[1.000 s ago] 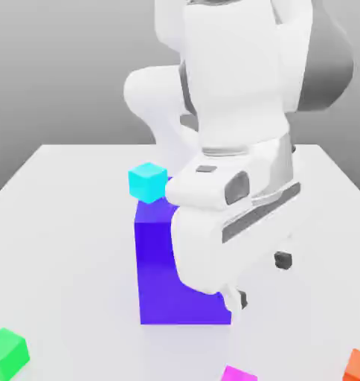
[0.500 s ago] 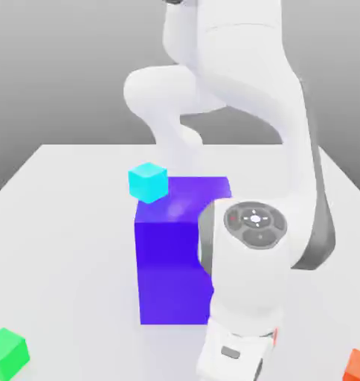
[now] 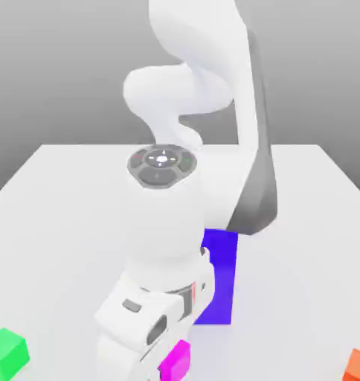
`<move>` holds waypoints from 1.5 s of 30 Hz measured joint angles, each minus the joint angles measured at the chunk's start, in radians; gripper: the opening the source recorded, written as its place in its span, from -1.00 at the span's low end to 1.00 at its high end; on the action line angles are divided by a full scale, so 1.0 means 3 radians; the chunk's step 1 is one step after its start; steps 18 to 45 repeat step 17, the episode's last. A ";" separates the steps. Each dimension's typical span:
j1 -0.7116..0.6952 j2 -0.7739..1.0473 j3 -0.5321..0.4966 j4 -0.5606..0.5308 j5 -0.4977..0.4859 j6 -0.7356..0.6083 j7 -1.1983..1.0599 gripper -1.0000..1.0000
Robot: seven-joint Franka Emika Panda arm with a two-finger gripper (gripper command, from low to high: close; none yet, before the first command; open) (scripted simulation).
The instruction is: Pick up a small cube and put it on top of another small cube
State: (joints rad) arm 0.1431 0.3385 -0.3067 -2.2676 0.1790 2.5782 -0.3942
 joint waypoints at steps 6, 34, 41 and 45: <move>-0.0638 0.0036 -0.0338 0.0033 0.0237 -0.0049 -0.0375 -1.00; -0.0850 0.0145 -0.0349 0.0089 0.0340 -0.0001 -0.0494 1.00; -0.0850 0.0145 -0.0349 0.0089 0.0340 -0.0001 -0.0494 1.00; -0.0850 0.0145 -0.0349 0.0089 0.0340 -0.0001 -0.0494 1.00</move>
